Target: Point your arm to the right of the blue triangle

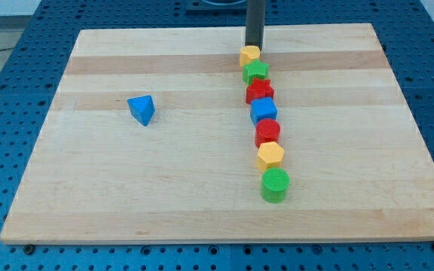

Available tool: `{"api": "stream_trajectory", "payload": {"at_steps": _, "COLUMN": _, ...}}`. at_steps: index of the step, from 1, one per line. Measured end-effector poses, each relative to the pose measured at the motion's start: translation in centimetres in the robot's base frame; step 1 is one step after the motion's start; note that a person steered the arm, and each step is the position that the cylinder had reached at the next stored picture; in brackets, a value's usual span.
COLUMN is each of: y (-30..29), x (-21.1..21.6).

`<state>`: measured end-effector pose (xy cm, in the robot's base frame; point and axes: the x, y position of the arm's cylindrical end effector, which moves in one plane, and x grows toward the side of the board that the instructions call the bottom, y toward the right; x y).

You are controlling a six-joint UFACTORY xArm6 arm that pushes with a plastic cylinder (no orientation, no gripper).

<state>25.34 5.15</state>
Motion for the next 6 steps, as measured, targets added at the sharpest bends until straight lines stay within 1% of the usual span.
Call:
{"api": "stream_trajectory", "payload": {"at_steps": 1, "y": -1.7, "x": -0.9}}
{"api": "stream_trajectory", "payload": {"at_steps": 2, "y": -6.0, "x": -0.9}}
{"api": "stream_trajectory", "payload": {"at_steps": 3, "y": -8.7, "x": 1.4}}
{"api": "stream_trajectory", "payload": {"at_steps": 5, "y": -9.4, "x": 10.7}}
{"api": "stream_trajectory", "payload": {"at_steps": 6, "y": -10.8, "x": 15.6}}
